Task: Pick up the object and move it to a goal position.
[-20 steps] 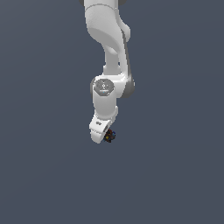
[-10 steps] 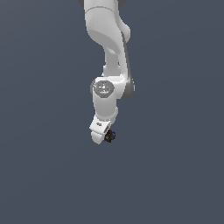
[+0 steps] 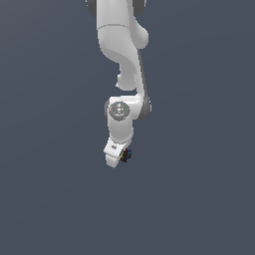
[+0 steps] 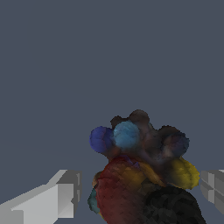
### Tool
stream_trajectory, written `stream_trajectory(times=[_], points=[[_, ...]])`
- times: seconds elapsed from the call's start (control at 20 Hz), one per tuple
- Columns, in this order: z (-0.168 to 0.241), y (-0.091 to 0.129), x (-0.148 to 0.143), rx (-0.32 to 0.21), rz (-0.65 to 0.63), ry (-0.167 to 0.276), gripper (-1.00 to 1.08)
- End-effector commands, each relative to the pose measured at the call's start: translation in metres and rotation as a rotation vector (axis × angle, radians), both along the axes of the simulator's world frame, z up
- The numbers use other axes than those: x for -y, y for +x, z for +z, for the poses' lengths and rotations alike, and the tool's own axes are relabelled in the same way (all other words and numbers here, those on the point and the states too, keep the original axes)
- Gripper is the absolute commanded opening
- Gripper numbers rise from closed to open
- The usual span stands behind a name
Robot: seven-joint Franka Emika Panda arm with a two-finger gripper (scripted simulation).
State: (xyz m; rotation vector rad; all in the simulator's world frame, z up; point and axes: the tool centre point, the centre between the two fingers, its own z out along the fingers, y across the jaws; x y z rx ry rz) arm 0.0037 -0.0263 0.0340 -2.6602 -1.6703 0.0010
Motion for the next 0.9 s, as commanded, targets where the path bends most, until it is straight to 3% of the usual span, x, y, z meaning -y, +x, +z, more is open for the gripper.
stream_trajectory(times=[0.0,0.05,0.1,0.85], points=[[-0.004,0.001,0.0,0.001,0.0,0.0,1.0],[-0.004,0.001,0.0,0.001,0.0,0.0,1.0],[-0.004,0.001,0.0,0.001,0.0,0.0,-1.0],[0.007,0.003,-0.001,0.01,0.001,-0.001,-1.0]])
